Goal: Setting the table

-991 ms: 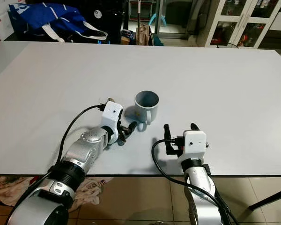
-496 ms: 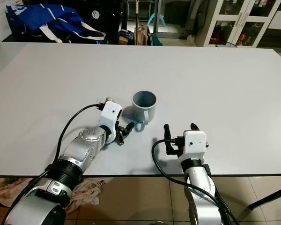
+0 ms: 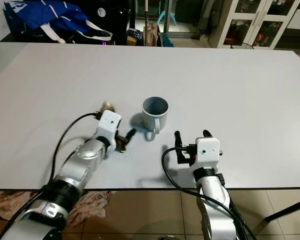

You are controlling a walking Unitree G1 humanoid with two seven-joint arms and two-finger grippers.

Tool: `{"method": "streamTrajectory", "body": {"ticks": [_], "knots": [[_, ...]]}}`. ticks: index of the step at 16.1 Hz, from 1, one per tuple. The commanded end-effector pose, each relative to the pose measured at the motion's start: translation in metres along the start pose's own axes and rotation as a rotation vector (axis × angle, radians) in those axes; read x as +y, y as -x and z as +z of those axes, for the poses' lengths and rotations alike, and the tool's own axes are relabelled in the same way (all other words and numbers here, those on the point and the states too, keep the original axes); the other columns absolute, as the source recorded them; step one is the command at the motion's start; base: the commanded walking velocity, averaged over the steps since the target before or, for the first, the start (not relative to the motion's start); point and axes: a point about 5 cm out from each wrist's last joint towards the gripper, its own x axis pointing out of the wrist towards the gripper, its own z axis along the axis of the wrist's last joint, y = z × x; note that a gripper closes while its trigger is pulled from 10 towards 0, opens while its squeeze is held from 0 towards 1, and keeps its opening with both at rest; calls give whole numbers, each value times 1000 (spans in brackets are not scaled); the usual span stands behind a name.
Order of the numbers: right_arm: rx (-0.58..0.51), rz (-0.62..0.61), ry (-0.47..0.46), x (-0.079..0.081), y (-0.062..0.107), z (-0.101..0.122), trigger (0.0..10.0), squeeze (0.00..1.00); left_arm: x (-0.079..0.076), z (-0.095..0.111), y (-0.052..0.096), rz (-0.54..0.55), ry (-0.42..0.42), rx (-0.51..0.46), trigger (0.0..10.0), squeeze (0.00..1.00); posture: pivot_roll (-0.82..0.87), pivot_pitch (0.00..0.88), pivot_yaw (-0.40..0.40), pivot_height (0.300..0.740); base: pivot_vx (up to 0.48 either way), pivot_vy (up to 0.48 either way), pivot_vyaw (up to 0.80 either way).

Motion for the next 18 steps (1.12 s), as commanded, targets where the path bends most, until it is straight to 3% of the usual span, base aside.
{"method": "streamTrajectory", "body": {"ticks": [1,9,12,18], "knots": [[4,0,7,-1,0,-1,10000,0,4,-7,3,23,-35,-3,10000,0,-36,0,13,740,0,0,0],[7,4,10,-2,0,-2,10000,0,-6,4,0,-55,-93,-108,10000,0,-36,0,11,740,0,0,0],[8,4,10,-1,0,-1,10000,0,-2,14,-7,-78,-129,-78,10000,0,-38,0,11,740,0,0,0],[7,2,7,-1,0,-1,10000,0,9,25,-10,-31,-87,-88,10000,0,-41,0,17,740,0,0,0]]}}
